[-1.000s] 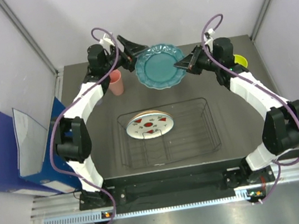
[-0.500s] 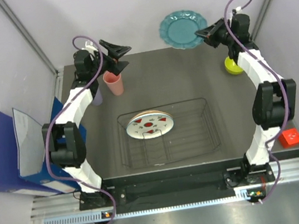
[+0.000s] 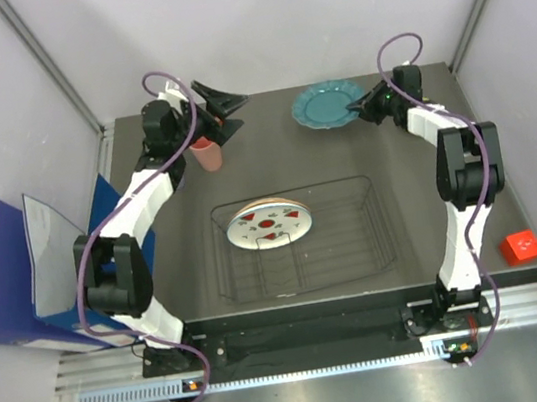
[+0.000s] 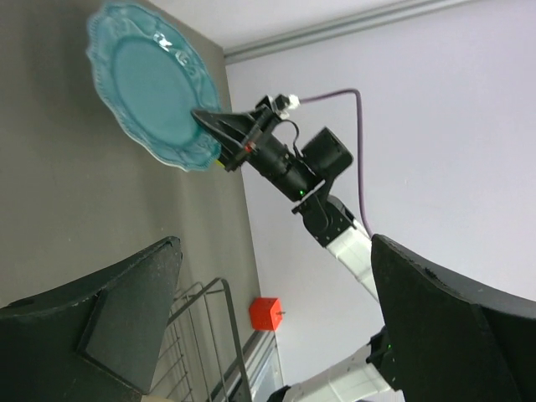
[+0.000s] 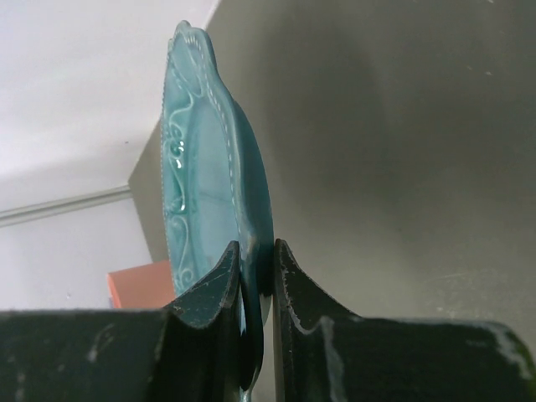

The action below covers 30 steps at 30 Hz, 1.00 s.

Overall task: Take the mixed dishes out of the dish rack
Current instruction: Place the plate at the center of the board.

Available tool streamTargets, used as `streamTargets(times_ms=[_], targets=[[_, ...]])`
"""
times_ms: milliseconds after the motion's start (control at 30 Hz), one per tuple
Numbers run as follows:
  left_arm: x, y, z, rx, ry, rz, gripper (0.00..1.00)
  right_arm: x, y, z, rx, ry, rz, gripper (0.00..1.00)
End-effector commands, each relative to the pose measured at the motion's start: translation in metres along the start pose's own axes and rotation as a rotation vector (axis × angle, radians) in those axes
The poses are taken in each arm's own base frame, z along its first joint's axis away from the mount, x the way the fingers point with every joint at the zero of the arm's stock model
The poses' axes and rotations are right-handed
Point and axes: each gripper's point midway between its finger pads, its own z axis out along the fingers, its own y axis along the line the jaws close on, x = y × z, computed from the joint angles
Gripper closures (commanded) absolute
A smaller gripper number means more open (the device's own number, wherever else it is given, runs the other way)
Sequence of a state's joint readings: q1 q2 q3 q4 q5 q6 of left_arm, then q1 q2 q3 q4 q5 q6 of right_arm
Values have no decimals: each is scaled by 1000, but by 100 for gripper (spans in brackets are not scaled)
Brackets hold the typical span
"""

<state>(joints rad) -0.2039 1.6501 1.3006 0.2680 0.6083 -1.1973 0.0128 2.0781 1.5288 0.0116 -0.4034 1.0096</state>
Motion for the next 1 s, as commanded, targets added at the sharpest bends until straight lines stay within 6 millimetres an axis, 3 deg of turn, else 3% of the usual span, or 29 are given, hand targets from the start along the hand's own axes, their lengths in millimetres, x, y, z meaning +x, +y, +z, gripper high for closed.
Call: streamTargets(times_ms=[0, 667, 767, 800, 900, 967], targets=[[15, -18, -1, 54, 17, 68, 1, -17, 55, -3, -195, -69, -88, 100], [33, -19, 4, 87, 45, 69, 1, 28, -29, 48, 32, 54, -136, 100], [34, -16, 5, 83, 52, 66, 1, 30, -32, 47, 36, 60, -134, 89], [34, -16, 5, 83, 52, 66, 1, 31, -31, 46, 32, 61, -136, 73], [34, -16, 6, 83, 55, 61, 1, 32, -29, 42, 34, 61, -135, 52], [35, -15, 6, 83, 60, 57, 1, 31, -25, 38, 32, 59, -136, 46]])
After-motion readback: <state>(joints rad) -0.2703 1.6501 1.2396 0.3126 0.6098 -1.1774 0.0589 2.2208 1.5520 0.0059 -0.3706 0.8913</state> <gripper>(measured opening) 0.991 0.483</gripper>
